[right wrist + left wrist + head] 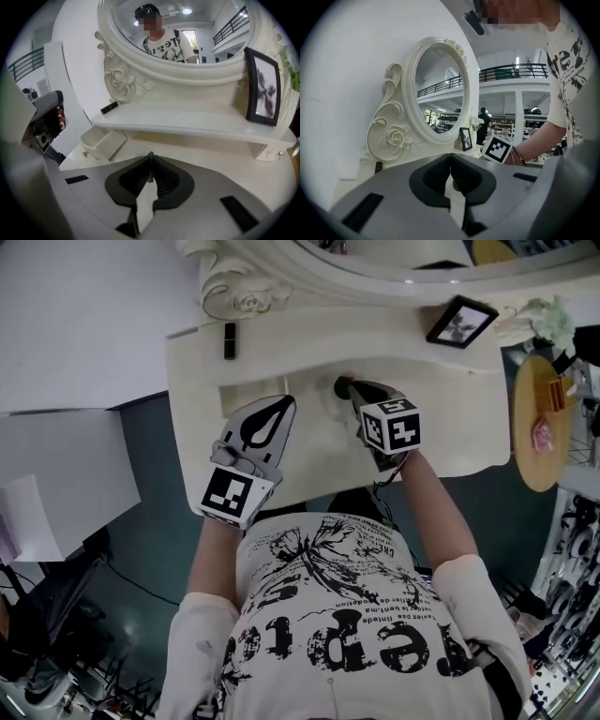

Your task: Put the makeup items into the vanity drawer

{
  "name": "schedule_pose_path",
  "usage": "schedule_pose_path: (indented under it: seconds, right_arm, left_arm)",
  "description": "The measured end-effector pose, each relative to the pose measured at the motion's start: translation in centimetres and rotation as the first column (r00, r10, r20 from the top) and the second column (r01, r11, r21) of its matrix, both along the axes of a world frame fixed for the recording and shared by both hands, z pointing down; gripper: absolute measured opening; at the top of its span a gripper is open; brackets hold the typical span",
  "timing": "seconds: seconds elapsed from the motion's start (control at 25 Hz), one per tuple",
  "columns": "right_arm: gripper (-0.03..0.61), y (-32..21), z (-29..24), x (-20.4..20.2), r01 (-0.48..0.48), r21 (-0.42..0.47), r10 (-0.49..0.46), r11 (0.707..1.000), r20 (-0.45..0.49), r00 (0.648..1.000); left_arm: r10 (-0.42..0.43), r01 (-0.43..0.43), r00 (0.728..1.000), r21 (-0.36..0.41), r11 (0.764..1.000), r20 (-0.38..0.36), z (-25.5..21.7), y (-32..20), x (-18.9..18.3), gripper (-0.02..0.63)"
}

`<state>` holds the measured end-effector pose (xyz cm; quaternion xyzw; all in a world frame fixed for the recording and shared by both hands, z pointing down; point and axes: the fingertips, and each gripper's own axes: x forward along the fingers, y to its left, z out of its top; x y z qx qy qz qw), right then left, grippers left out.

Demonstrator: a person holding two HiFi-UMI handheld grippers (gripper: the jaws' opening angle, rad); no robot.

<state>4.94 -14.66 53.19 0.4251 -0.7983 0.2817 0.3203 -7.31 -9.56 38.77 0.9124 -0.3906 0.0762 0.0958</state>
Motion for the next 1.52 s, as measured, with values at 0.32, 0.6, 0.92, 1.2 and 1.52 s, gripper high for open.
schedule_pose_path:
  seconds: [0.32, 0.6, 0.92, 1.2, 1.52]
  right_arm:
    - [0.034, -0.4, -6.8, -4.3, 0.066, 0.118, -0.071, 0.991, 0.038, 0.997]
    - [0.034, 1.5, -7.9, -12.1, 0.185, 0.123, -0.197, 0.975, 0.095, 0.976]
    - [0.037, 3.0, -5.6, -19.3, 0.28, 0.101, -0.289, 0.955, 0.085, 0.954]
    - [0.281, 3.5, -5.2, -21.4, 0.256, 0.092, -0.268, 0.962, 0.156, 0.951]
    - [0.341, 3.1, -6.2, -16.2, 0.196, 0.148, -0.212, 0.969, 0.099, 0.972]
  left_arm:
    - [-0.042, 0.043, 0.999, 0.076, 0.996, -0.013, -3.1, 0.5, -2.8, 0.014]
    - [-0.128, 0.126, 0.992, 0.07, 0.99, 0.016, -3.0, 2.2, -8.4, 0.014]
    - [-0.196, 0.196, 0.981, 0.064, 0.979, 0.004, -2.5, 3.7, -13.4, 0.014]
    - [-0.218, 0.218, 0.976, 0.043, 0.975, -0.003, -1.7, 4.5, -15.1, 0.014]
    - [-0.145, 0.146, 0.989, 0.044, 0.988, -0.023, -2.1, 2.8, -11.7, 0.014]
